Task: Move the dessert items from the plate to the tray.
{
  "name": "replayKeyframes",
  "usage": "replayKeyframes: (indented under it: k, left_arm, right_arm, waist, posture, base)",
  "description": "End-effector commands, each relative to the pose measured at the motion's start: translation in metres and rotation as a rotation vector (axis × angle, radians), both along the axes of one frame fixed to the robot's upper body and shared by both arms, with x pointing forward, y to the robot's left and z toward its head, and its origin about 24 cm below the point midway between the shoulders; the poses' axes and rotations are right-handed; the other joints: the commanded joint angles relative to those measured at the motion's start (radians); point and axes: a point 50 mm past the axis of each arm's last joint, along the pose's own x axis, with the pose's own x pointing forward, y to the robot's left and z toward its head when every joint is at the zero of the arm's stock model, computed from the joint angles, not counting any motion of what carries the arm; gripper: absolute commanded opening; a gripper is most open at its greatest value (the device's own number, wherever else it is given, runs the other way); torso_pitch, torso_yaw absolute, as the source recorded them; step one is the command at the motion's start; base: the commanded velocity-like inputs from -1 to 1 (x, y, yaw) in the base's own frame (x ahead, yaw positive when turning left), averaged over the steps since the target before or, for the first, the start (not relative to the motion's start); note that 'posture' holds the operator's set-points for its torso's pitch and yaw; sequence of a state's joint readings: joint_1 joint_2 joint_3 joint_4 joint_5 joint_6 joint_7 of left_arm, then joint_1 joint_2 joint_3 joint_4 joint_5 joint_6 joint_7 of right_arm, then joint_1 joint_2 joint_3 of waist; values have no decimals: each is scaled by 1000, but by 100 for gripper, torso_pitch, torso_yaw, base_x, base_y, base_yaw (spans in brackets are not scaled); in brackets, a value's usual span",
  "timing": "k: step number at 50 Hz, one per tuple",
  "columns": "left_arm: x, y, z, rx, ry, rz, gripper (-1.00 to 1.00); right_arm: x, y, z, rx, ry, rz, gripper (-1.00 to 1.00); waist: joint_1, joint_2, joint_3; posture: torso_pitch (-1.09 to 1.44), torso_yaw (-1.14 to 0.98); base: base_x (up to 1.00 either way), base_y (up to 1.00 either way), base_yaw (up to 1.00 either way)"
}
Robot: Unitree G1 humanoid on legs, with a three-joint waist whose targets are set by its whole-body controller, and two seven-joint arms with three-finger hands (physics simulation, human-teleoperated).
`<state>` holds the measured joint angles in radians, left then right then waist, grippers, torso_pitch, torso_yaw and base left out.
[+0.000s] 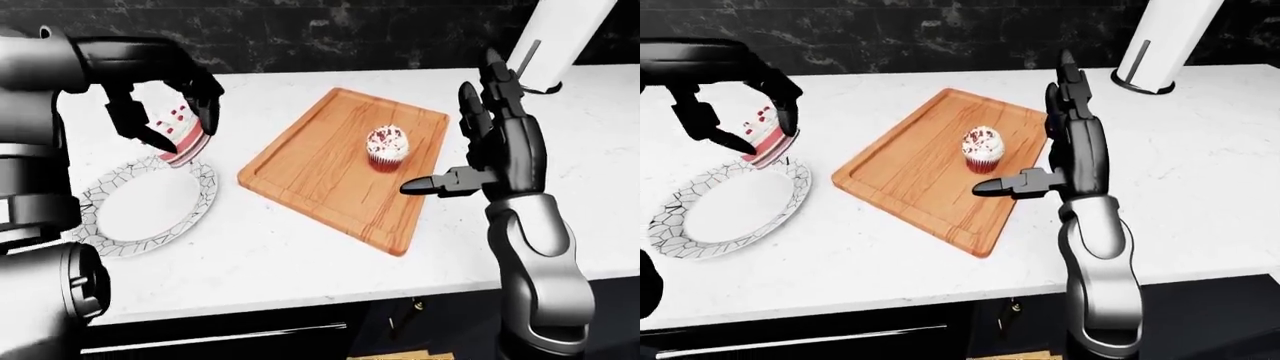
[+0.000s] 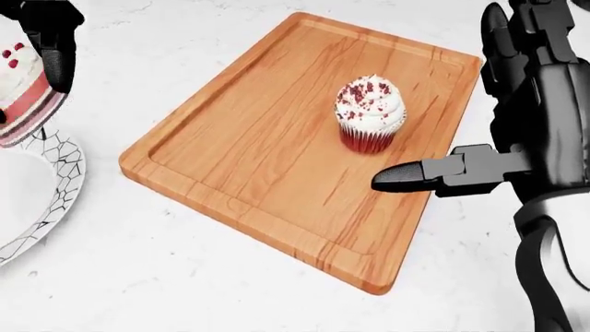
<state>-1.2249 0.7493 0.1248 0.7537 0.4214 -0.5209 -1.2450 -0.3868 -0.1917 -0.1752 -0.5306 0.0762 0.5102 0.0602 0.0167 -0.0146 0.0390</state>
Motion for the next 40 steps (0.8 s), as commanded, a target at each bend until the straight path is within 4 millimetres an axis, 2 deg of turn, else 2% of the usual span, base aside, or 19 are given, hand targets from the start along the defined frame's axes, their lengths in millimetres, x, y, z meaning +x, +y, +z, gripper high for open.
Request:
replayKeyframes:
  k: [1,9,12,18,23,29,40]
  left_arm:
    - [-1,-10,23,21,-117,-39,-30]
    - [23,-59,25,26,-114,-154,-31]
    - [27,-75,24,39,-105,-189,-32]
    - [29,-119,28,27,-114,-289,-32]
    - [32,-143,19,10,-103,-336,-33]
    - [33,-158,9,-8,-94,-369,-33]
    - [36,-162,-7,9,-67,-380,-33]
  right_arm:
    - [-6,0,14,-10,-83,-3,100]
    - [-10,-2,18,-6,-91,-9,100]
    - [-12,-4,18,-6,-91,-15,100]
    - [-13,-2,20,-7,-95,-12,100]
    - [-15,-6,17,-6,-91,-26,100]
    - [-18,-8,14,-3,-88,-30,100]
    - [-19,-7,13,-2,-86,-31,100]
  waist:
    - [1,3,-26]
    - [-1,-8,-28]
    - [-3,-11,-29]
    - [-3,-19,-29]
    - [-3,-24,-29]
    - [-5,-24,-31]
    - [-7,-25,-31]
  posture:
    - [0,0]
    - [0,0]
    - [0,0]
    - [0,0]
    - [0,0]
    - [0,0]
    - [0,0]
  base:
    - [0,0,0]
    - [0,0,0]
    - [0,0,0]
    - [0,0,0]
    - [0,0,0]
    - [0,0,0]
    - [0,0,0]
